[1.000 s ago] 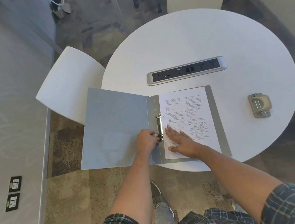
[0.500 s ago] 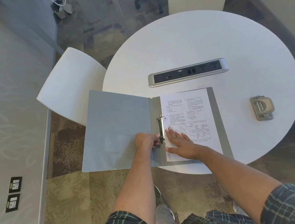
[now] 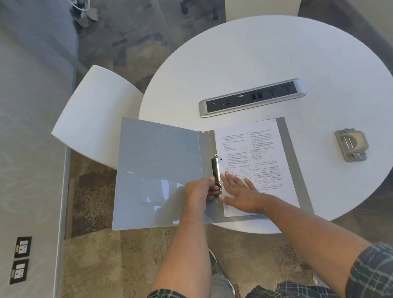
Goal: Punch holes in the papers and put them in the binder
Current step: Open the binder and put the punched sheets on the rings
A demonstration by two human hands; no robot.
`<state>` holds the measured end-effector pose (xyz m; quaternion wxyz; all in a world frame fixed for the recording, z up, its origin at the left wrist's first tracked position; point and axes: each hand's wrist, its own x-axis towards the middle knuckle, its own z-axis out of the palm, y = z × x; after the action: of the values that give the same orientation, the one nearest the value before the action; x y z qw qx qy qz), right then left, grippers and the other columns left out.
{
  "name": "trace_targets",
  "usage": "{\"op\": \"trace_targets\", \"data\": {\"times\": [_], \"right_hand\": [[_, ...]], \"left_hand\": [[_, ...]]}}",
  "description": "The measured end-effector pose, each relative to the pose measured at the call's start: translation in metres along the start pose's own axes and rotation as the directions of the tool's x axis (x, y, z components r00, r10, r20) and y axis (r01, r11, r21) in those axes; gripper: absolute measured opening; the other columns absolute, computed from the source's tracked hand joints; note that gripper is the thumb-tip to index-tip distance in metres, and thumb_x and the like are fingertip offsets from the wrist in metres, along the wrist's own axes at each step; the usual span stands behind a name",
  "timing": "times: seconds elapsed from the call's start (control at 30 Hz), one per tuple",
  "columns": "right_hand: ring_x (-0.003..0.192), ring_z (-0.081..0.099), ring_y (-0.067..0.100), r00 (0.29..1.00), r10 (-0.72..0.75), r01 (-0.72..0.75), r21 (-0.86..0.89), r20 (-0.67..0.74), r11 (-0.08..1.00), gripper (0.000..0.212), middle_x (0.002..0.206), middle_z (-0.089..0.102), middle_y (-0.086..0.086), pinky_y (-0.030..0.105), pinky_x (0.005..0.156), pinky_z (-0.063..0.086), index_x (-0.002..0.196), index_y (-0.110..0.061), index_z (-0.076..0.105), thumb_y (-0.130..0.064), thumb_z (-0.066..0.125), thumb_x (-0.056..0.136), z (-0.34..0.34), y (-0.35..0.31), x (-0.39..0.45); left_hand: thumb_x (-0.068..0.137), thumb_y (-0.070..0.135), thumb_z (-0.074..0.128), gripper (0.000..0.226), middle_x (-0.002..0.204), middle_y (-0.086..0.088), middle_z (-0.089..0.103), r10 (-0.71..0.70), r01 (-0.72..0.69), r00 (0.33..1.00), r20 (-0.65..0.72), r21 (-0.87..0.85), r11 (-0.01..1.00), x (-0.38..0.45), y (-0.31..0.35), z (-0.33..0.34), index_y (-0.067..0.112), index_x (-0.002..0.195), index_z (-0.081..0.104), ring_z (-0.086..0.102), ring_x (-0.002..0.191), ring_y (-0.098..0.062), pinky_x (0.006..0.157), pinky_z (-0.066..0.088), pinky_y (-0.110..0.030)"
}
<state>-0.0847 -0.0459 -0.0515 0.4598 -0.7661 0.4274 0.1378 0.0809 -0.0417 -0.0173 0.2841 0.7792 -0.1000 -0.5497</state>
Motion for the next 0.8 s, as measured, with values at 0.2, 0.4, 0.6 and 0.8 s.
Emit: {"op": "trace_targets", "data": {"times": [0.2,0.4,0.6,0.8], "right_hand": [[0.152,-0.020,0.007,1.000,-0.022,0.023,0.066,-0.014,0.998,0.067,0.164,-0.026,-0.012,0.038,0.122,-0.016,0.158,-0.035,-0.018,-0.055,0.021,0.107,-0.004,-0.001,-0.006],[0.146,0.038,0.013,0.868,0.160,0.028,0.366,-0.471,0.930,0.052,0.156,0.044,-0.008,0.032,0.121,0.026,0.150,-0.027,0.048,-0.013,0.056,0.100,-0.008,0.004,-0.028],[0.123,0.051,0.030,0.489,0.560,-0.505,0.306,-0.668,0.807,0.073,0.135,0.055,0.010,0.043,0.102,0.044,0.135,-0.011,0.051,-0.050,0.077,0.079,-0.022,0.030,-0.052],[0.114,0.054,0.033,0.383,0.702,-0.624,0.392,-0.600,0.676,0.086,0.125,0.053,0.016,0.044,0.094,0.049,0.132,-0.004,0.046,-0.060,0.077,0.075,-0.019,0.033,-0.057]], "left_hand": [[0.089,0.022,0.076,0.019,0.066,-0.008,0.073,0.077,-0.073,0.996,-0.050,0.075,0.995,-0.003,0.001,0.005,0.005,0.082,0.071,0.071,0.059,-0.022,0.061,0.054,-0.030],[0.077,0.049,0.081,0.040,0.070,0.001,0.065,0.345,-0.274,0.936,-0.064,0.480,0.833,-0.009,-0.003,0.011,0.017,0.069,0.059,0.065,0.066,-0.024,0.064,0.052,-0.034],[0.081,0.037,0.083,0.050,0.106,0.007,0.062,0.451,-0.358,0.893,0.011,0.624,0.695,-0.026,-0.009,0.017,0.020,0.119,0.055,0.061,0.094,-0.018,0.070,0.046,-0.032],[0.088,0.021,0.075,0.055,0.118,-0.005,0.060,0.521,-0.403,0.851,0.059,0.711,0.576,-0.028,-0.019,0.024,0.023,0.137,0.051,0.064,0.106,-0.025,0.080,0.057,-0.039]]}}
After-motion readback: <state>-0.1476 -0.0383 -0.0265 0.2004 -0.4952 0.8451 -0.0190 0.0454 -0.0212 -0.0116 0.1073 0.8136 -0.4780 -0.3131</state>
